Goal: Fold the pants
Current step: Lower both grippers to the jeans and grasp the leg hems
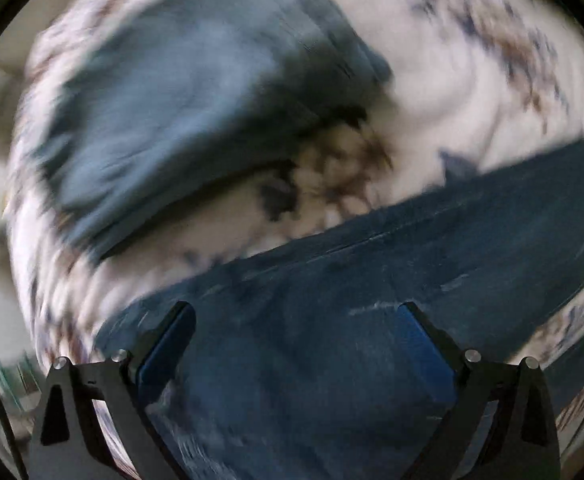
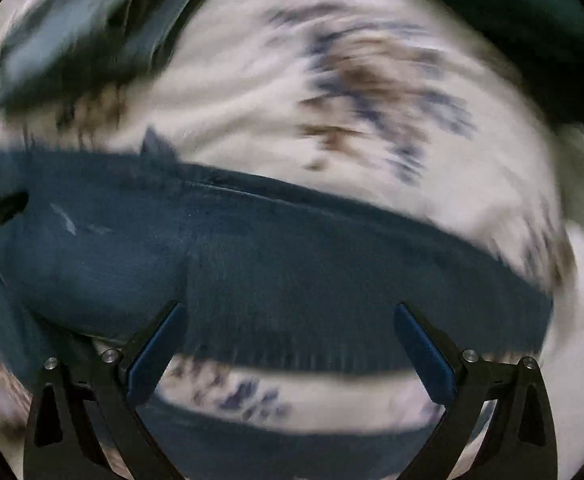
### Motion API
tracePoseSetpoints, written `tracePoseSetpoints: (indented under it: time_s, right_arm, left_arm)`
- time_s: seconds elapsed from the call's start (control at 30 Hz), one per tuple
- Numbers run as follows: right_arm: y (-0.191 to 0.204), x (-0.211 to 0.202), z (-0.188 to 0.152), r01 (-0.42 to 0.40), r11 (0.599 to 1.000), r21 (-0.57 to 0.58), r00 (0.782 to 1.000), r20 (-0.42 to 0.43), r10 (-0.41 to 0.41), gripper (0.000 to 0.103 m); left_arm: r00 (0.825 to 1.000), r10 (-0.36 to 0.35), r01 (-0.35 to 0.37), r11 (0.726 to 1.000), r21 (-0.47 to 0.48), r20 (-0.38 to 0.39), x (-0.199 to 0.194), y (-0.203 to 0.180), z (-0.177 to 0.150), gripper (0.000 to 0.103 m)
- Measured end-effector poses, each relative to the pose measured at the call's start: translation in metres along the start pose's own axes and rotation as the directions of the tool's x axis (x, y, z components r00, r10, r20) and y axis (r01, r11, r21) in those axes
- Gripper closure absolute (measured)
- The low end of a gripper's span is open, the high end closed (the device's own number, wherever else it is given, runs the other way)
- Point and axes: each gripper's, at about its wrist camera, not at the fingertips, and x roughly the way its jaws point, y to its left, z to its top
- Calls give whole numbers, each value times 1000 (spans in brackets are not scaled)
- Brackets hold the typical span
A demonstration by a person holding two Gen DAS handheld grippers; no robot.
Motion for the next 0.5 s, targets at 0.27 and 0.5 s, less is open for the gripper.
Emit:
tracePoseSetpoints:
  time_s: [0.27,0.5]
  right_arm:
    - [26,79,85,-51,927,-371,989,-150,-5,1]
    - [20,63,85,-125,930,-346,991,-86,102,80]
  left_arm:
    - [985,-119,144,967,208,-128,55,-2,27,4]
    - [981,-181,193,958,212,-75,33,6,18,54]
